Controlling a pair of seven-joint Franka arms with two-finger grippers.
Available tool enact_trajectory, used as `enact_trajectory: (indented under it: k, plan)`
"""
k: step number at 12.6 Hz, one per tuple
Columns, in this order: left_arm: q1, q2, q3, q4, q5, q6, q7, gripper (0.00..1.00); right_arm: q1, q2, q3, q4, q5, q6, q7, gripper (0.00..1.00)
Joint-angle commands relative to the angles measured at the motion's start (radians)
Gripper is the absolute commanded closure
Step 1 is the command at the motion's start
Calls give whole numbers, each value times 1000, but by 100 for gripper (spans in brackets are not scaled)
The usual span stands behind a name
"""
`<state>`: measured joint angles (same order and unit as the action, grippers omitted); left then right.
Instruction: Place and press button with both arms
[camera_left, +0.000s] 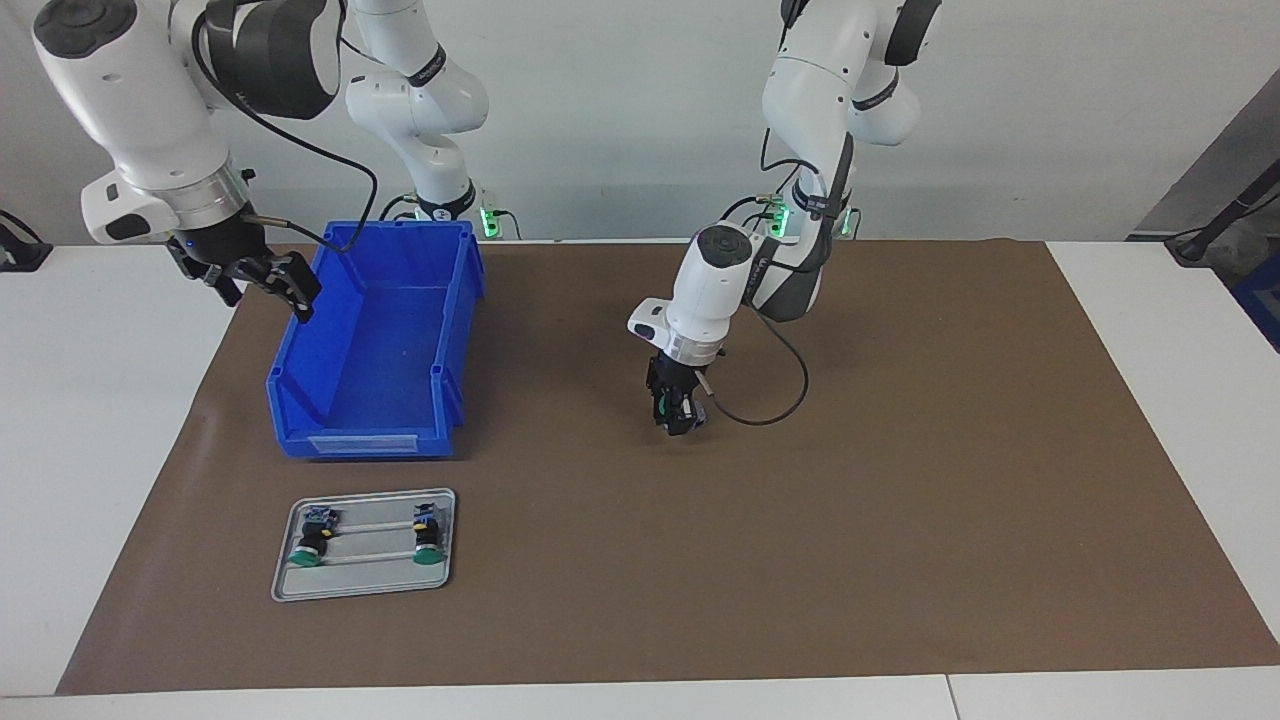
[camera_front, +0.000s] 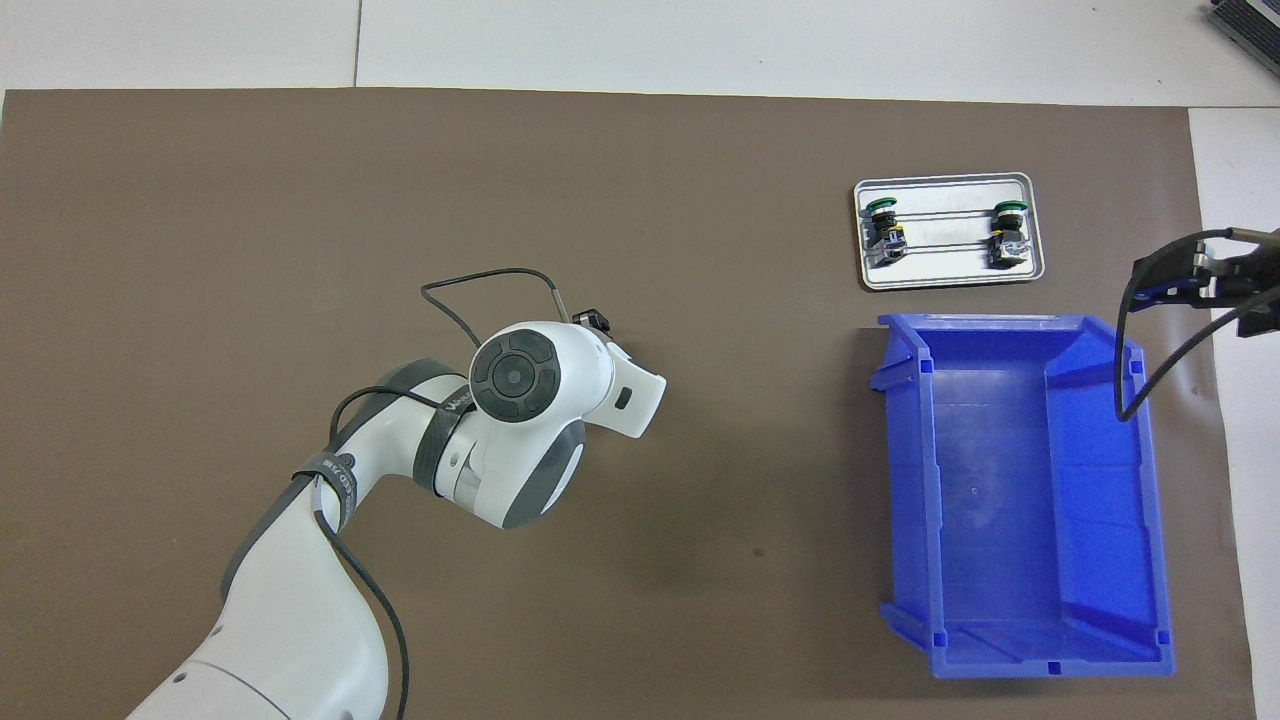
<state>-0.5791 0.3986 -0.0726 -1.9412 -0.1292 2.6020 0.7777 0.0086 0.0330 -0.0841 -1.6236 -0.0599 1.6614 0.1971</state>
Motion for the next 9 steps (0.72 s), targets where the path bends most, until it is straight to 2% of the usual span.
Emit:
enact_trajectory:
  k: [1, 4, 9]
  plan:
    - [21, 16, -4, 16, -87, 18, 38, 86, -12, -28, 7, -35, 15, 24, -7, 0]
    - [31, 2, -7, 16, -193, 13, 106, 86, -12, -28, 7, -35, 15, 24, -7, 0]
    - [64, -17, -24, 13, -272, 6, 155, 86, -12, -28, 7, -36, 15, 24, -7, 0]
